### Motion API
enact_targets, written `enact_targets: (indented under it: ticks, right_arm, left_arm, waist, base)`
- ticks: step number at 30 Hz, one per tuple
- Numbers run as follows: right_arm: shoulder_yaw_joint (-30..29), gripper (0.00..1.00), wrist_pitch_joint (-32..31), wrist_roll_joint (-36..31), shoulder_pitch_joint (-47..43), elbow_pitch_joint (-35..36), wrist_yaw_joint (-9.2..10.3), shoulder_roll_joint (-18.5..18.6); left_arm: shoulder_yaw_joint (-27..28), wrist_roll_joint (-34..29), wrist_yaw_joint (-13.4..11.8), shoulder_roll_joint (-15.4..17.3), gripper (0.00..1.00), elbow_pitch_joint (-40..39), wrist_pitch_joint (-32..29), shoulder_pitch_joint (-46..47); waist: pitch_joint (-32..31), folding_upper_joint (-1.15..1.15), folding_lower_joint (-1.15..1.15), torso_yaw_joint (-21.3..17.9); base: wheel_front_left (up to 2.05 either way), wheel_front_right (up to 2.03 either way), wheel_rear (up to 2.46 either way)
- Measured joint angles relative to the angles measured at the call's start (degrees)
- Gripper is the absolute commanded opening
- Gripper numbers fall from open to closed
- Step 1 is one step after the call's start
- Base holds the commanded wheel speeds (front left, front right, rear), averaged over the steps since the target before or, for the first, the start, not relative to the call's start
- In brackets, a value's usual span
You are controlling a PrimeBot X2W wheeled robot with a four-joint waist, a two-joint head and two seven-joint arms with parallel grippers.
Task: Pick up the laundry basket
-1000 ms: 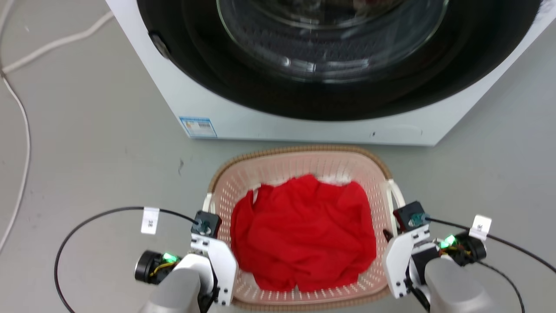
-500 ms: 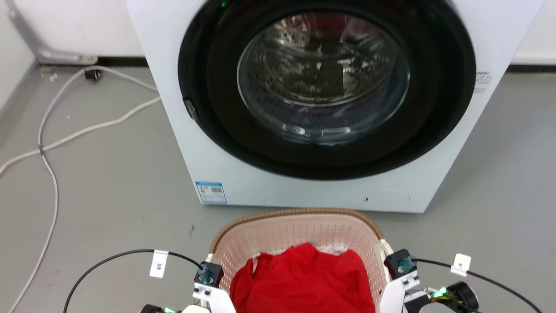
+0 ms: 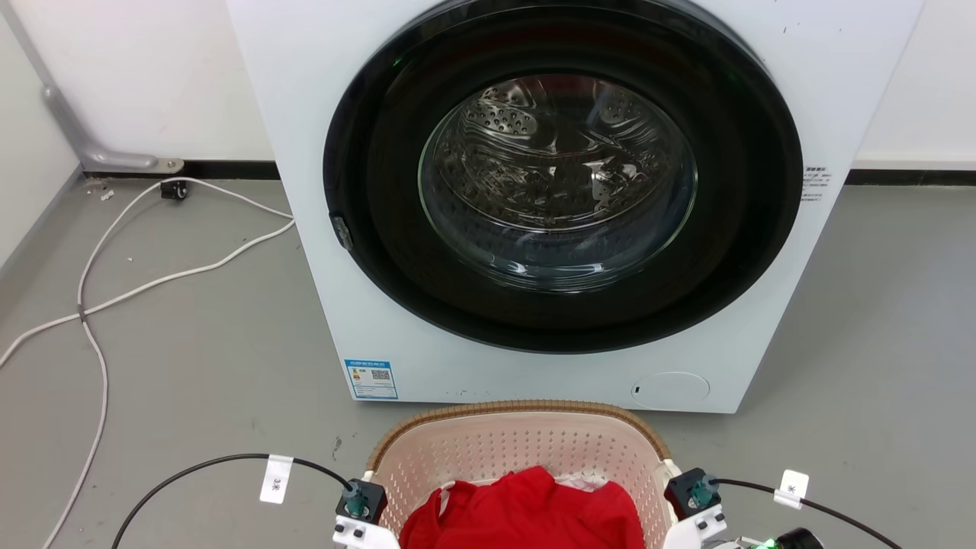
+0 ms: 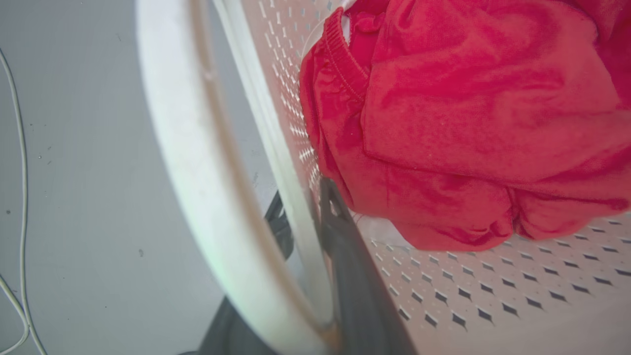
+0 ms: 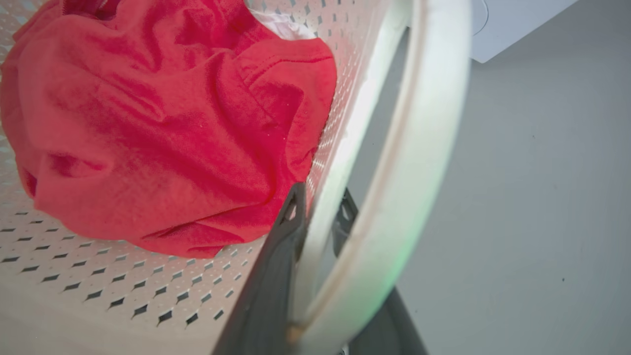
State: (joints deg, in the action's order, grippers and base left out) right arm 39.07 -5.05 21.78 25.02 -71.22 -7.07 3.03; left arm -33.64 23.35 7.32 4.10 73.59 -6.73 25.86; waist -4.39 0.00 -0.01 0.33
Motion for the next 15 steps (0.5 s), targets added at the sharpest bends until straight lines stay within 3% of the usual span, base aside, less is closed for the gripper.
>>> enact_targets:
  ticks: [15]
  right_arm:
    - [5.27,0.0,-0.38,5.14,-0.21,-0.64,0.01,0.44]
  left_arm:
    - [-3.04,3.35,0.0,0.43,0.0,0.0,0.36,-0.55]
  waist:
    - [-0.64,0.0,0.01,-0.17]
  base:
    - [0.0,0.0,0.0]
